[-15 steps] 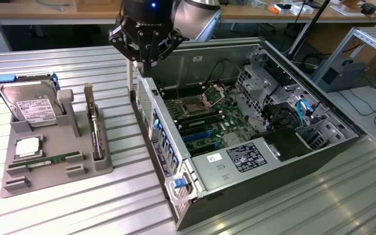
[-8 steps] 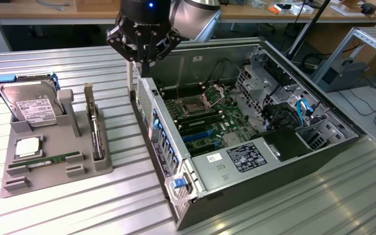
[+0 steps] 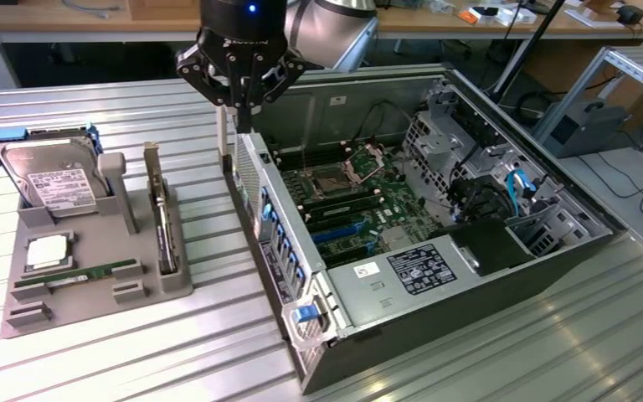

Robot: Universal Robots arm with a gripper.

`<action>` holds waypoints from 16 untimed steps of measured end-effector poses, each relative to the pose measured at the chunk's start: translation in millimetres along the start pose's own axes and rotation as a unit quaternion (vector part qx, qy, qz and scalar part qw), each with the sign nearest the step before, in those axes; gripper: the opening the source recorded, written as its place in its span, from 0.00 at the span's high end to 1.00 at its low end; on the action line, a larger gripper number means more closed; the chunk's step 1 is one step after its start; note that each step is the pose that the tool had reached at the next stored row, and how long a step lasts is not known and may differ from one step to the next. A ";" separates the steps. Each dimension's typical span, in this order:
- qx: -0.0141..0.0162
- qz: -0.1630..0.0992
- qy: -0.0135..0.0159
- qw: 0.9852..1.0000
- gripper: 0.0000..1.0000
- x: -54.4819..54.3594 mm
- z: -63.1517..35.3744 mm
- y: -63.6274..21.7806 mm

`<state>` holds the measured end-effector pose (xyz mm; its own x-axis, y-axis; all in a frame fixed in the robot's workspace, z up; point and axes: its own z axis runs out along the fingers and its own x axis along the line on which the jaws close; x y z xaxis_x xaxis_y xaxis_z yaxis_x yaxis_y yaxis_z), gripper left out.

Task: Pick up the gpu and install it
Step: 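Reach for the gpu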

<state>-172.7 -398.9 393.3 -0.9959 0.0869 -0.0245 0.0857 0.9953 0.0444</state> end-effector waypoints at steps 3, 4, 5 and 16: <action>0.000 0.000 0.000 1.000 0.89 1.9 0.0 -0.1; 0.000 0.000 0.000 1.000 0.89 2.8 -0.1 -0.2; 0.000 0.000 0.000 1.000 0.89 3.7 -0.1 -0.3; 0.000 0.000 0.000 1.000 0.89 12.0 -0.4 -1.0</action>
<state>-184.7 -398.9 393.3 -0.9959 0.0868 -0.0245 0.0857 0.9953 0.0444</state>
